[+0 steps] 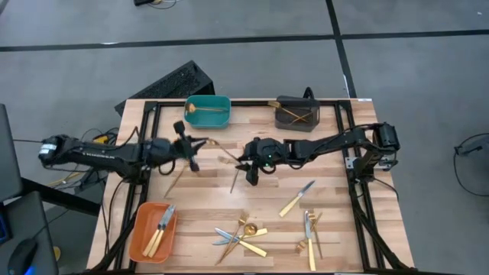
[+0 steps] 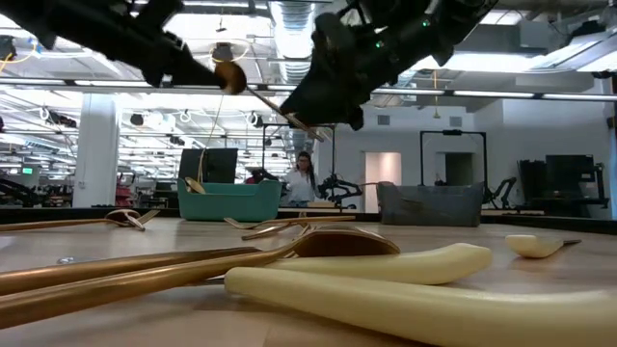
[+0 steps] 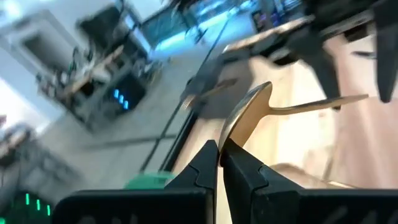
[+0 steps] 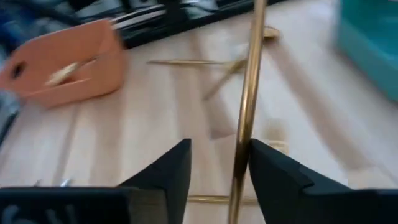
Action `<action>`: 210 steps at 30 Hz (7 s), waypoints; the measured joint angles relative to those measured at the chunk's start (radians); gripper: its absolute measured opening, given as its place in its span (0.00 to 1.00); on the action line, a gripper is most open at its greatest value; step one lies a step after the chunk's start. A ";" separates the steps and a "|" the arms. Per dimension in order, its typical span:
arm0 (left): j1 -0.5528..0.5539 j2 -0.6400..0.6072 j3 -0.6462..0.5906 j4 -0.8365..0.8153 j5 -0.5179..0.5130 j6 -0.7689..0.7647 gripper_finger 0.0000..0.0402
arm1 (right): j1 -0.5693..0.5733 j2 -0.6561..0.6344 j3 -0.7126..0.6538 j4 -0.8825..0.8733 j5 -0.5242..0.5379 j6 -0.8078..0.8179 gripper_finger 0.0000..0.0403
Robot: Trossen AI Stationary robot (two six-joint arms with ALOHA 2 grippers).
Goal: Sort silverware by color (type)
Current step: Put the gold spoon into the green bin, then put the gold fork into the black bin
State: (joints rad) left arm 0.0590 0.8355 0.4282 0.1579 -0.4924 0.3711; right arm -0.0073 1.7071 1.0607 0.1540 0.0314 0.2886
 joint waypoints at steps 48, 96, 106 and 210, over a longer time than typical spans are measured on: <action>0.835 0.214 0.000 0.008 0.373 -0.542 0.36 | 0.018 0.180 0.037 -0.071 0.294 -0.007 0.45; 0.508 -0.081 -0.204 -0.056 0.459 -0.525 0.41 | -0.189 -0.009 0.129 -0.765 0.650 -0.384 0.10; 0.491 -0.014 -0.204 0.031 0.432 -0.515 0.41 | -0.408 -0.328 -0.362 -0.096 0.510 -0.834 0.10; 0.273 0.181 -0.204 0.076 0.242 -0.593 0.38 | -0.093 0.132 0.181 -0.613 0.277 0.143 0.24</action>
State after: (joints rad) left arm 0.3317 1.0164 0.2245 0.2337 -0.2507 -0.2218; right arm -0.1006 1.8387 1.2420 -0.4587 0.3087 0.4321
